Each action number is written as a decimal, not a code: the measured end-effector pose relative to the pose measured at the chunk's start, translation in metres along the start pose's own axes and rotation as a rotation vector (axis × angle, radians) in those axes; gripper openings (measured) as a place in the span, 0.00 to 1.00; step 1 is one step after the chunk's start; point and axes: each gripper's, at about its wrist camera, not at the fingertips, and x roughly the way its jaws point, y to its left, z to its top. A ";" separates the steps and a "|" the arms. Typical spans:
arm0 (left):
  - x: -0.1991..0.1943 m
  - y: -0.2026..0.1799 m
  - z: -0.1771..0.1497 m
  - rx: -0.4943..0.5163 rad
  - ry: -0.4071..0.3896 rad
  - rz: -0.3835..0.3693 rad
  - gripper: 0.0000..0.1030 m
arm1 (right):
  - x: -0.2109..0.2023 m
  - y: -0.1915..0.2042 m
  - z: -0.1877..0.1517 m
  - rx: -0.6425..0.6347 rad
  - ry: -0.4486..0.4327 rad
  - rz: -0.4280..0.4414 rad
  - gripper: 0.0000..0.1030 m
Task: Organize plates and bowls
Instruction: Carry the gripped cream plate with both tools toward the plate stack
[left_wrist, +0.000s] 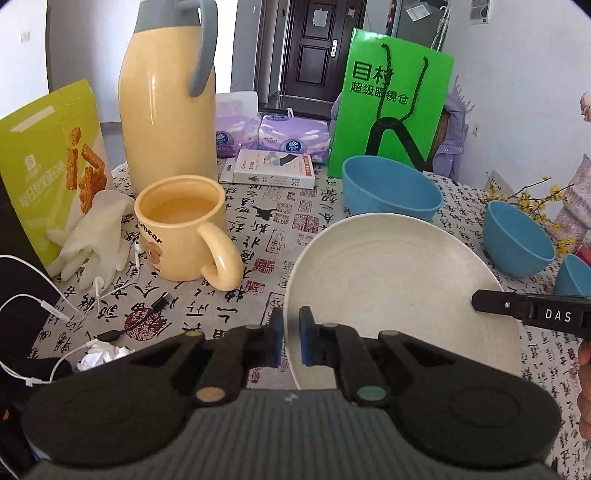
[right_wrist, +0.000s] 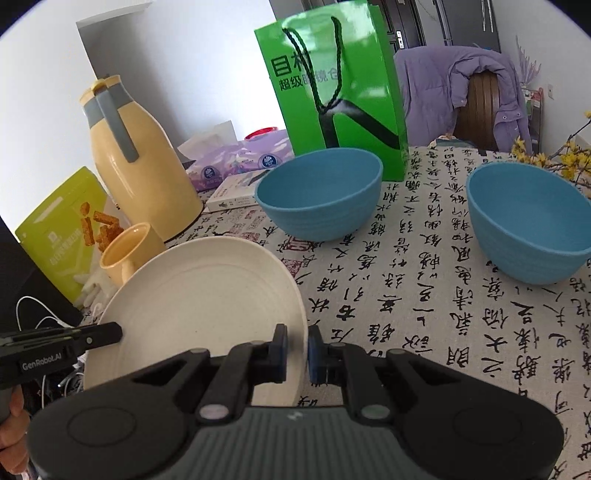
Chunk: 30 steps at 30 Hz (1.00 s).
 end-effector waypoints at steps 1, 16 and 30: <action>-0.009 -0.002 -0.001 -0.004 -0.007 -0.008 0.08 | -0.009 0.001 0.000 -0.002 -0.009 0.000 0.10; -0.135 -0.001 -0.095 -0.029 -0.048 -0.063 0.08 | -0.146 0.042 -0.088 -0.045 -0.068 -0.014 0.09; -0.185 0.021 -0.162 -0.042 -0.047 -0.047 0.08 | -0.188 0.080 -0.174 -0.054 -0.047 0.009 0.09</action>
